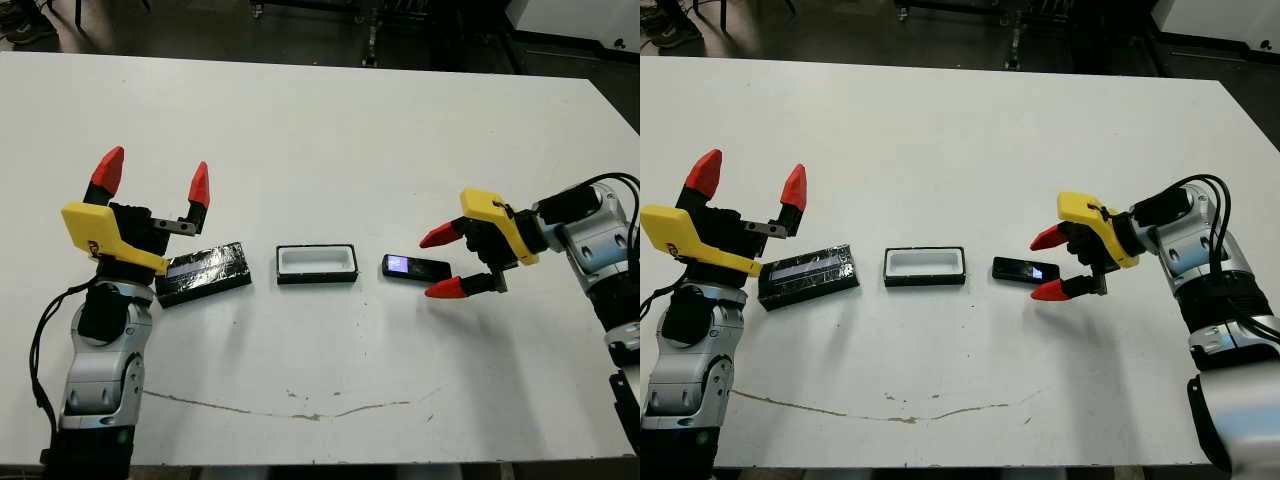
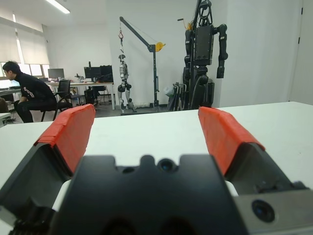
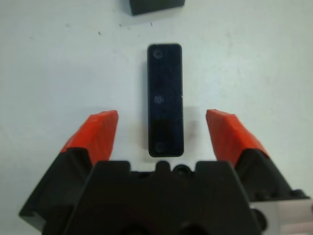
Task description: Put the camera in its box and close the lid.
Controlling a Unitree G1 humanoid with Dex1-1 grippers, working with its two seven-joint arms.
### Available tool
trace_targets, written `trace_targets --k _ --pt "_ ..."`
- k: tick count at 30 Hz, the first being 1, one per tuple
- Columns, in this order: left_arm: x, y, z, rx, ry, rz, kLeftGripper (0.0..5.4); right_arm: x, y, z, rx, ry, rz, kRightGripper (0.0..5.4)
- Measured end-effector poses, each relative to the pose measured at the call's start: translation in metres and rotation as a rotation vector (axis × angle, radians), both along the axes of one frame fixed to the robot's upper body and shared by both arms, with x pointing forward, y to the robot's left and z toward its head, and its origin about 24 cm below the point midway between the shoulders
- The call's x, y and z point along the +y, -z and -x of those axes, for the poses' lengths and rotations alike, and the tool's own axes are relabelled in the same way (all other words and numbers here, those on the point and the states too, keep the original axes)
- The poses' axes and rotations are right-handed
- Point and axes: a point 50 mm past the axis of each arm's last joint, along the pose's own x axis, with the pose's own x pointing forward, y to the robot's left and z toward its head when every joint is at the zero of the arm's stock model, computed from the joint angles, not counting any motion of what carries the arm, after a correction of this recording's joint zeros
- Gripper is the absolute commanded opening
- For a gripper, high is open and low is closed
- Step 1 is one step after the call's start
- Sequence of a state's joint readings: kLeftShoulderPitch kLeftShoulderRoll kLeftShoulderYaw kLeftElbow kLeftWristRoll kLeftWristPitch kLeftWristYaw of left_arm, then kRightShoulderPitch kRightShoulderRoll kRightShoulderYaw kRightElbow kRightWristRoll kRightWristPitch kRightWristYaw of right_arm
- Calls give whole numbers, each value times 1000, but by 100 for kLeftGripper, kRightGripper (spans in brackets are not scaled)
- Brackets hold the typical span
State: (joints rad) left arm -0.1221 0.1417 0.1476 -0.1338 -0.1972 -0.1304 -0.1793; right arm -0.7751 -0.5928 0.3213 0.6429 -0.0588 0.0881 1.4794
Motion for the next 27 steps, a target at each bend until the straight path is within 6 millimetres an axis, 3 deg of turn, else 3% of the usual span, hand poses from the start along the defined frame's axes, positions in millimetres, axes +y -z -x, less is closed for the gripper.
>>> trace_targets --k 10,19,27 --pt "0 0 0 0 -1 1 540 -3 8 0 -6 0 17 274" --pt "0 0 1 0 -4 2 540 -5 13 1 18 13 5 171" --pt "0 -1 1 -4 -9 4 540 -5 14 1 4 9 -8 166"
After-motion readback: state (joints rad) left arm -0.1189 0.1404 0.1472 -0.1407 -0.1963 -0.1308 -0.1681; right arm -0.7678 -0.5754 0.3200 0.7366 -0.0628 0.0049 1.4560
